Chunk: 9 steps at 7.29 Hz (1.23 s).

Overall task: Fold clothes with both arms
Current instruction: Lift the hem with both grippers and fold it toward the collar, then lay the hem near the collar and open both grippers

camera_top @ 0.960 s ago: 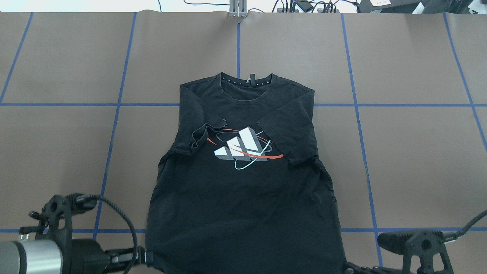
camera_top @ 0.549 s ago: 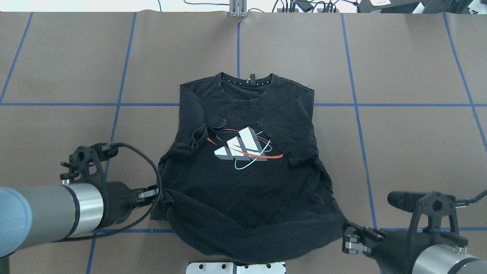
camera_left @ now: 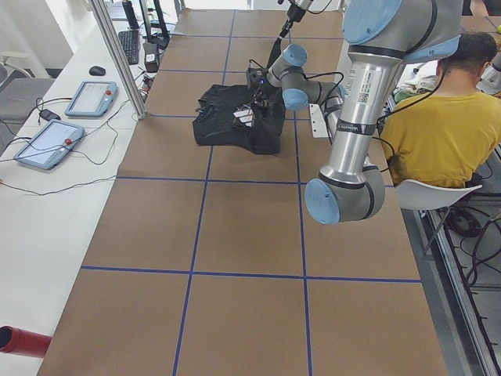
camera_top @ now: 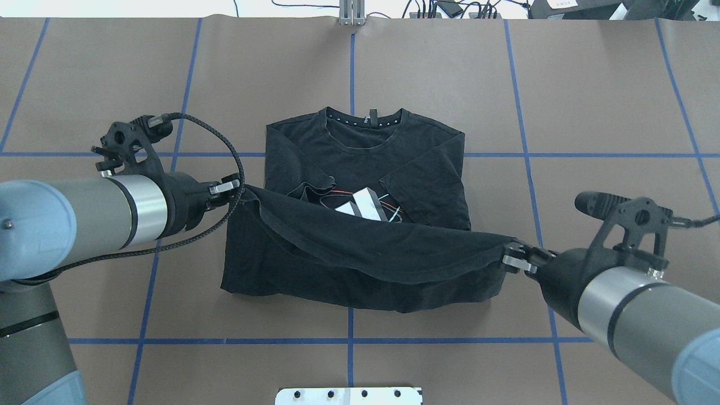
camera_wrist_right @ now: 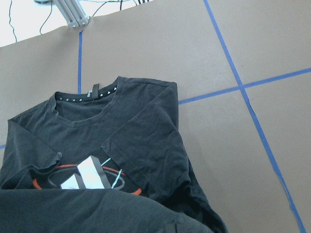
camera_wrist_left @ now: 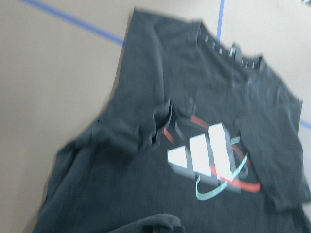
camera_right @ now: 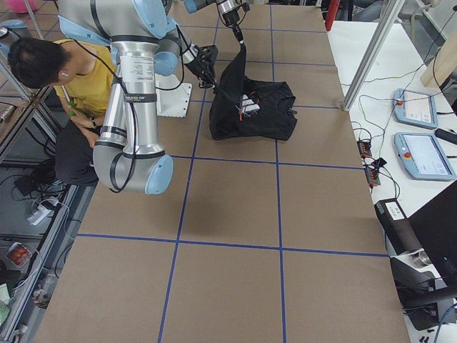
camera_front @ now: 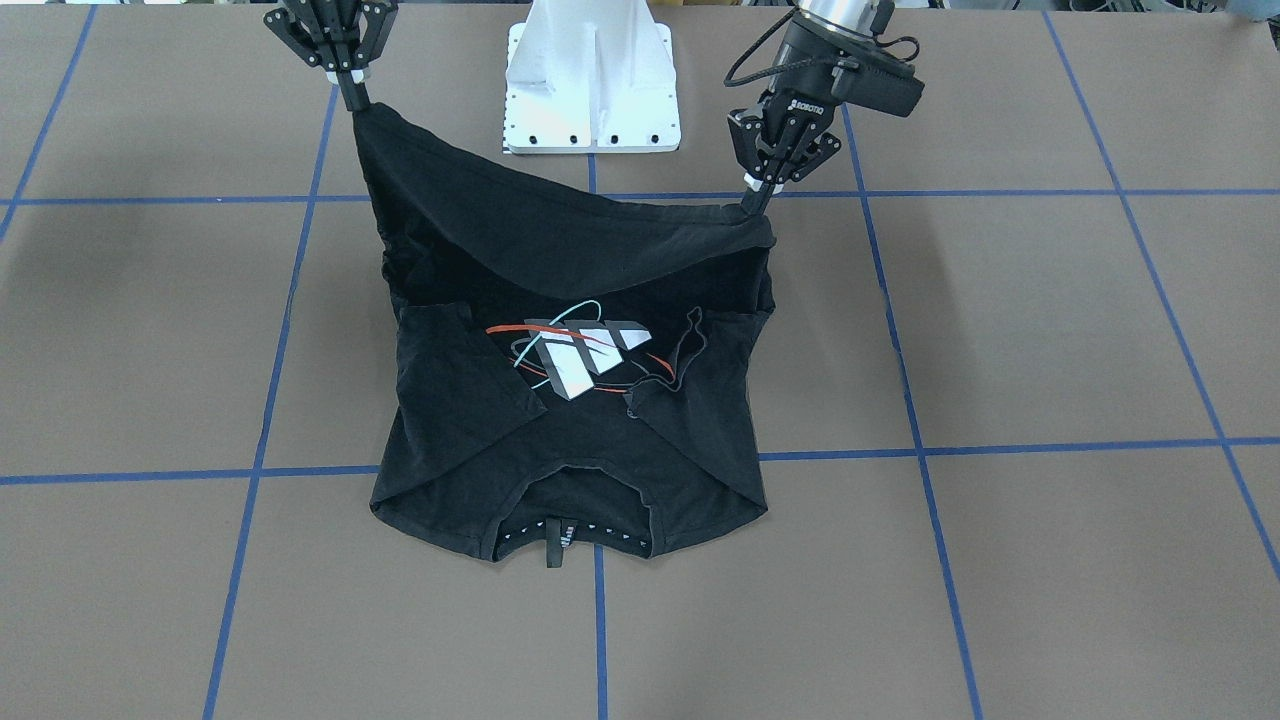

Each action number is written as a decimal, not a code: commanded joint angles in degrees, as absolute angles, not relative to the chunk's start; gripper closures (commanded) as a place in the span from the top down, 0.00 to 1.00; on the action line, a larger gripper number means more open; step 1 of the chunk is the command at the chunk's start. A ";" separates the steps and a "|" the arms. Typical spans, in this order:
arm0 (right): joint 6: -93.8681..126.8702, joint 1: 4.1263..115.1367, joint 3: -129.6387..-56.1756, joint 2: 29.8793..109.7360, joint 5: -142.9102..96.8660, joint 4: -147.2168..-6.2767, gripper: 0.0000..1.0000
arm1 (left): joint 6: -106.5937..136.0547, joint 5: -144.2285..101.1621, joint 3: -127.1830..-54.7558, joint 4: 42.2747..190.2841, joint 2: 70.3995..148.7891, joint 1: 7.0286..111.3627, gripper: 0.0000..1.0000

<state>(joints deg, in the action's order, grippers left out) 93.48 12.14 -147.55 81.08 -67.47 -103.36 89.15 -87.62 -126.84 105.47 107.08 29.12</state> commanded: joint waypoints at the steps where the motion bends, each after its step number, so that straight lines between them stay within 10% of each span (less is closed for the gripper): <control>1: 91.59 20.09 -141.10 75.79 -71.00 -103.27 0.00 | 87.10 -87.63 -122.73 105.64 110.63 33.99 0.00; 9: 84.64 37.87 -103.30 55.90 -80.15 -94.50 0.00 | 78.50 -86.40 -94.61 111.00 123.12 38.50 0.00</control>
